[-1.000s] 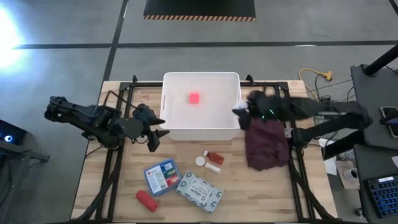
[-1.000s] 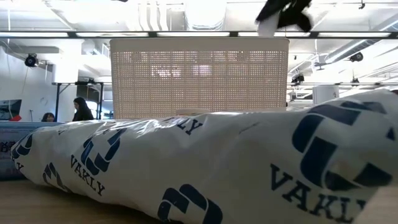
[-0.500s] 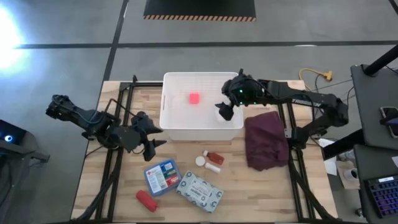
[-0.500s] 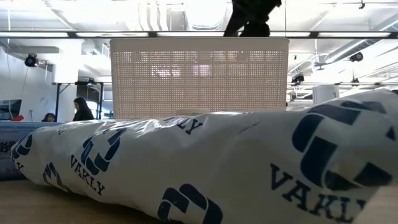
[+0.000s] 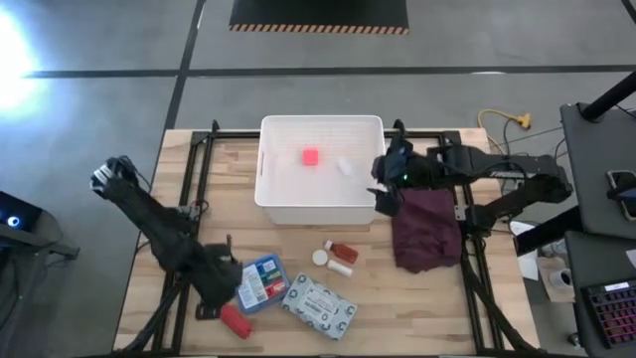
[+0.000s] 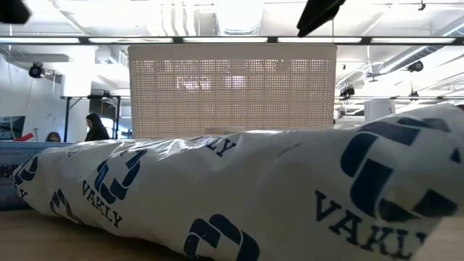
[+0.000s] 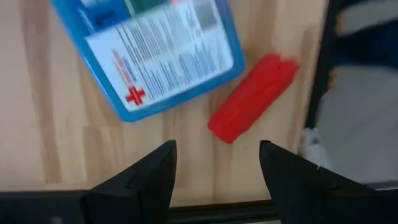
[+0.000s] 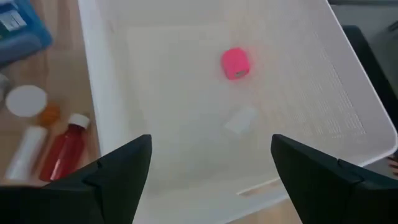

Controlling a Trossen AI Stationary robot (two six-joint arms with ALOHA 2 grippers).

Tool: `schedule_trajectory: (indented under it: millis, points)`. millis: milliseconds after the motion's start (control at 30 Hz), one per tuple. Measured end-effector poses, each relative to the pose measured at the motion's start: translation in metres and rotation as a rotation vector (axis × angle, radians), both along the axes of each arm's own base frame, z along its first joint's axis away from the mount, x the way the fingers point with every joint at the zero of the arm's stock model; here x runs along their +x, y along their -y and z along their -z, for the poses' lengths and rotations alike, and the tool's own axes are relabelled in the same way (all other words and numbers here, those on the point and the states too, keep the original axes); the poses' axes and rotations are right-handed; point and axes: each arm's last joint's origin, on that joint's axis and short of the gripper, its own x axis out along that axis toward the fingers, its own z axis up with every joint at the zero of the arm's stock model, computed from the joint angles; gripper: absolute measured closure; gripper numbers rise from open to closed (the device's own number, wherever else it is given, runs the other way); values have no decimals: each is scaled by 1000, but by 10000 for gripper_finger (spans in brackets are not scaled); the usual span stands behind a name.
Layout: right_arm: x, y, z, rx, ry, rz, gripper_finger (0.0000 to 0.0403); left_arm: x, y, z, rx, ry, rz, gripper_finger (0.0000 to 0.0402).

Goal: Pick & place medical supplies in basket/bin
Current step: Put the red bandage into the white basket

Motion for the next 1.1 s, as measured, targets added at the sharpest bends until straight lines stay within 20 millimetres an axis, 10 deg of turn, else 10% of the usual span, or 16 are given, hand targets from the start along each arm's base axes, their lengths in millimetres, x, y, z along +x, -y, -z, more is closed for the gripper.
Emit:
schedule_trajectory:
  millis: [367,1100]
  points:
    - [-2,-4,13,14,-25,18,81,5,70,47,36,67,146,189]
    - [-1,-4,16,42,-26,52,81,6,77,115,78,-10,166,189]
